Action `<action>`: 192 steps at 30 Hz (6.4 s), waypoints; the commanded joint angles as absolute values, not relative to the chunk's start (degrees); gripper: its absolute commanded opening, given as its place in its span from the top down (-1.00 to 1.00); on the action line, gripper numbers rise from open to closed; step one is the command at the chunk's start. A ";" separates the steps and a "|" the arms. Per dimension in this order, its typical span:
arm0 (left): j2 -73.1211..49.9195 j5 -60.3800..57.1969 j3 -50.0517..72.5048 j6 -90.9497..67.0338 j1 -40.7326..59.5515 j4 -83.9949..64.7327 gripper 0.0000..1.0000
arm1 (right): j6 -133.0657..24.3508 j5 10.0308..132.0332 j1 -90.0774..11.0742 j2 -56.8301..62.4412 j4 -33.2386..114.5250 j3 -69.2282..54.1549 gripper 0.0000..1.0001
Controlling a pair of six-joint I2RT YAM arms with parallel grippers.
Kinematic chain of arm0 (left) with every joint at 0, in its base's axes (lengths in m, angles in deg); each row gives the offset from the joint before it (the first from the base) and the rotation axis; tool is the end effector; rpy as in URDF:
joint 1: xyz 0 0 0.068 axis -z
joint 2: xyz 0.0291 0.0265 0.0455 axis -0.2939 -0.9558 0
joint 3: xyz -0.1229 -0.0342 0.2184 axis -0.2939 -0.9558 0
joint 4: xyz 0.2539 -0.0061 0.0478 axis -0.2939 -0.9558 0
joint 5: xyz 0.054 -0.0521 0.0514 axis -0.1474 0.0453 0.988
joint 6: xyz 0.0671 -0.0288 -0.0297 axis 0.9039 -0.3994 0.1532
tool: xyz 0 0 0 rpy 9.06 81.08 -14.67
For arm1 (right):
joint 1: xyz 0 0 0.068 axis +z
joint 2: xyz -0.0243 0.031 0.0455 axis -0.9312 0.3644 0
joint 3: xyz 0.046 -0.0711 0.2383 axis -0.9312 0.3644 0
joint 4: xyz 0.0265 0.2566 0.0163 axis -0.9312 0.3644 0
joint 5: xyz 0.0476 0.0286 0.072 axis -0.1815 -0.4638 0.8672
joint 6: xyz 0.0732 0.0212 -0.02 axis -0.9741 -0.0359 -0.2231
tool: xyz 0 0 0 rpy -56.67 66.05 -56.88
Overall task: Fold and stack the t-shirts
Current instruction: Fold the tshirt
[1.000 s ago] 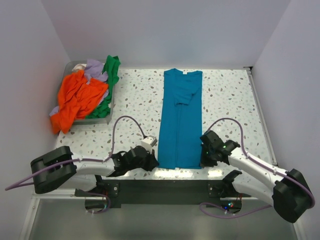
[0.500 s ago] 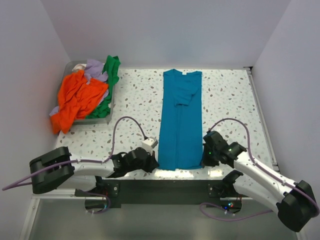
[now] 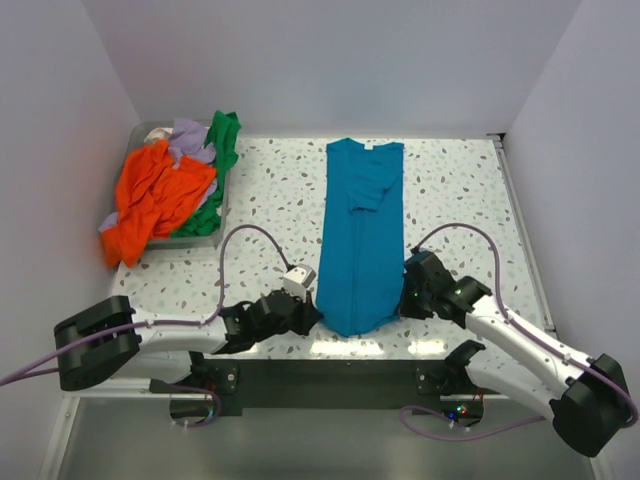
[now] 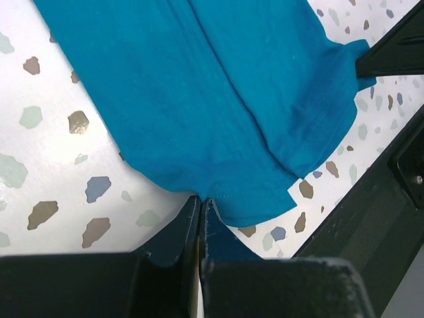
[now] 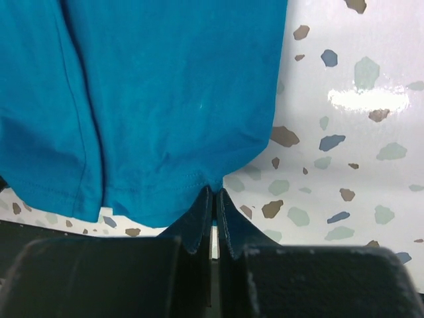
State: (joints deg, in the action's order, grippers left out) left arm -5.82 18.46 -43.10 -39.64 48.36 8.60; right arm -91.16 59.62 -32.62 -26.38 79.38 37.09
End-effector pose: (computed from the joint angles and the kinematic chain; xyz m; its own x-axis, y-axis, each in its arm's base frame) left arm 0.1171 -0.2231 0.1156 -0.6855 0.0097 -0.7280 0.4962 0.7380 -0.4574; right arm 0.1542 0.1067 0.1521 -0.8948 0.2007 -0.3989 0.0788 0.9502 0.3014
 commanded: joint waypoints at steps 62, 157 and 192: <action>-48.43 1.22 2.15 -22.26 13.59 22.54 1.00 | -74.70 49.68 -49.73 23.58 62.46 -8.54 1.00; -36.48 4.04 -14.27 -22.18 18.77 10.33 -0.15 | -74.70 59.00 -52.54 17.61 59.56 14.75 0.72; -41.23 -3.00 -17.69 -24.99 19.65 14.37 1.00 | -74.44 58.56 -52.54 15.16 60.88 15.62 1.00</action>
State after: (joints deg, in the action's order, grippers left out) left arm -42.36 -2.11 -14.97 -24.63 19.09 15.01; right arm -74.92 58.90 -52.75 16.81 59.95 14.91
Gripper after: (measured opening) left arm 0.027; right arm 0.033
